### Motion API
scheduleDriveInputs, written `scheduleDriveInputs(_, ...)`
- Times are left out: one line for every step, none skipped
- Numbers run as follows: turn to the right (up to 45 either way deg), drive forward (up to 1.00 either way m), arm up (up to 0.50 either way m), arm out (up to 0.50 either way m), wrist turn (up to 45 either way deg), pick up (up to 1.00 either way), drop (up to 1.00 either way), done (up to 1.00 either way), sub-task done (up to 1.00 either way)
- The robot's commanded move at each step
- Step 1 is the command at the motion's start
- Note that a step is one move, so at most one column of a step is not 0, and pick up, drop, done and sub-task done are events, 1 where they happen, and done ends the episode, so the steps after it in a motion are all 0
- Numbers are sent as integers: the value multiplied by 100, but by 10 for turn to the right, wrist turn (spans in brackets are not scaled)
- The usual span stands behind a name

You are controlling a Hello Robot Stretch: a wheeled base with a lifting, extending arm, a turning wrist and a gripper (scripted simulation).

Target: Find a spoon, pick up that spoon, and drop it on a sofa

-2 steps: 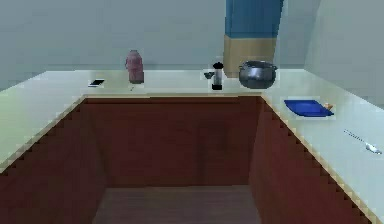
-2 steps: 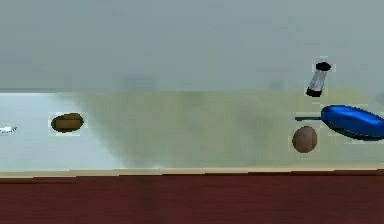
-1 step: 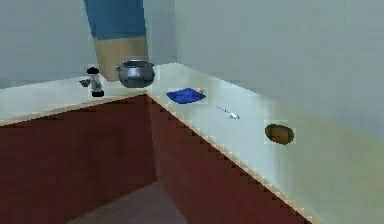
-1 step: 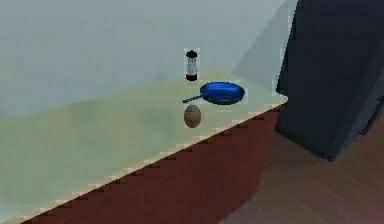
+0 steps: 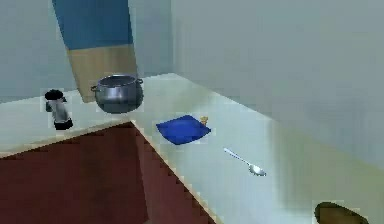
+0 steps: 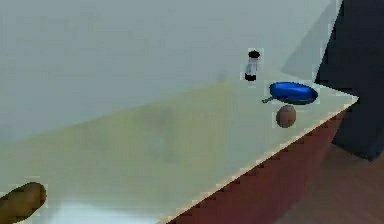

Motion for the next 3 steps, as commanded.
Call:
scheduleDriveInputs(-450, 0, 0, 0, 0, 0, 0, 0, 0)
scheduleDriveInputs(-240, 0, 0, 0, 0, 0, 0, 0, 0)
scheduleDriveInputs(-30, 0, 0, 0, 0, 0, 0, 0, 0)
